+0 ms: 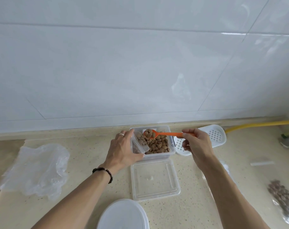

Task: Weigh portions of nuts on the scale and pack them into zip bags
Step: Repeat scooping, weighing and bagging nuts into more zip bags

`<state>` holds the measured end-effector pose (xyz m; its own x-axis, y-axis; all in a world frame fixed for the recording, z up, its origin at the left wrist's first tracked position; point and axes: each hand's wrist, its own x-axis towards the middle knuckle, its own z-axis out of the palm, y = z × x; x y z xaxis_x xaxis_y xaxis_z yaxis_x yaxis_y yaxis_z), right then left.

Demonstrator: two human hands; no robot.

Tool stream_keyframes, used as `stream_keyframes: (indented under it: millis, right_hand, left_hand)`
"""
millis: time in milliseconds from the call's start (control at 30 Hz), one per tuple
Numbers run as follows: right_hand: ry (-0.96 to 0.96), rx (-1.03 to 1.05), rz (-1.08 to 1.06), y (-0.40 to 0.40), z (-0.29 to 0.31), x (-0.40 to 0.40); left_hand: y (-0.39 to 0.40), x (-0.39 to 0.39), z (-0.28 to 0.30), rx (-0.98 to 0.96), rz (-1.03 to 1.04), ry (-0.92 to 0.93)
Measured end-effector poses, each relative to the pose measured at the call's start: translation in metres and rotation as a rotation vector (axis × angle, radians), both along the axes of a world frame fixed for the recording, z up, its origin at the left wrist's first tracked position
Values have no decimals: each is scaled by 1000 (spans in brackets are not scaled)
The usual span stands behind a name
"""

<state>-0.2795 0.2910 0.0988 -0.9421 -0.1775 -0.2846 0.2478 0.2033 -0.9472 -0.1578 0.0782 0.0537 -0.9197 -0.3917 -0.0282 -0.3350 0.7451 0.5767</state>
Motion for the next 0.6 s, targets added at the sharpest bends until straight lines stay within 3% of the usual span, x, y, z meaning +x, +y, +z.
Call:
stream_keyframes:
  millis: [267,400,600]
  right_hand:
    - [314,217,437,-31,42,18]
    - [482,297,518,-30,50,16]
    - [516,331,553,-22,50,15]
  left_hand:
    - [4,-5,11,56,22,139]
    - [5,-5,11,52,37,152]
    - [5,-5,6,43,43,124]
